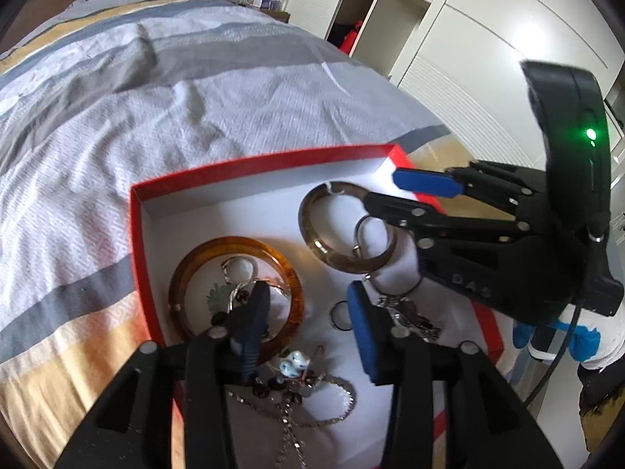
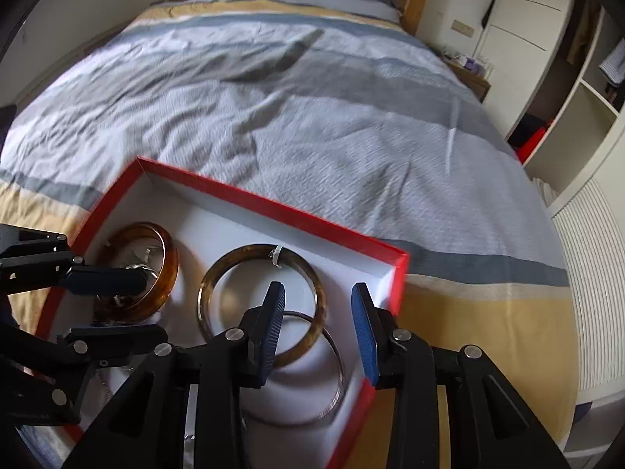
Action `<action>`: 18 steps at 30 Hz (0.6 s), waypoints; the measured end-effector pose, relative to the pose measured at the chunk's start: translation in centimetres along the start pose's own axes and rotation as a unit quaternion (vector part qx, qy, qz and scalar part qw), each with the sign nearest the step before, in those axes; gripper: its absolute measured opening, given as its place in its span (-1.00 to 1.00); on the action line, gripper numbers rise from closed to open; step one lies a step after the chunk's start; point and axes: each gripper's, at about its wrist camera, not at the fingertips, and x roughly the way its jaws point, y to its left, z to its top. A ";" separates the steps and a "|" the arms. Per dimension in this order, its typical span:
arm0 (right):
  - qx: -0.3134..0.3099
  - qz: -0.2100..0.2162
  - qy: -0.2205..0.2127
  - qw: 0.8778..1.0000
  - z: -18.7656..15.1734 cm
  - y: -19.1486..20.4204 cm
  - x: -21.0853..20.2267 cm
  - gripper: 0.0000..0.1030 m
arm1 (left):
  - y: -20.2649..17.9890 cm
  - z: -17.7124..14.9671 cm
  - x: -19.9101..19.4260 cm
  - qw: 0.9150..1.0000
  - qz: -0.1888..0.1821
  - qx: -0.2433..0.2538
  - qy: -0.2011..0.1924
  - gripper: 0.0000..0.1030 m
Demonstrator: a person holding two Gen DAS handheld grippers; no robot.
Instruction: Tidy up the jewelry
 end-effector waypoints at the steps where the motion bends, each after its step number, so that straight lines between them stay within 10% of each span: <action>1: 0.004 -0.002 -0.004 1.000 0.0 -0.3 -0.7 -0.30 | -0.1 0.0 -0.6 1.000 -0.004 -0.004 -0.004 -0.22; 9: 0.056 0.002 -0.037 0.998 -1.3 -0.9 -7.7 -0.12 | -1.1 -1.3 -7.0 0.999 0.028 -0.012 -0.038 -0.08; 18: 0.042 0.049 -0.050 0.997 -3.9 7.0 -12.8 0.32 | 1.8 -8.9 -15.3 0.986 0.152 -0.045 -0.046 -0.07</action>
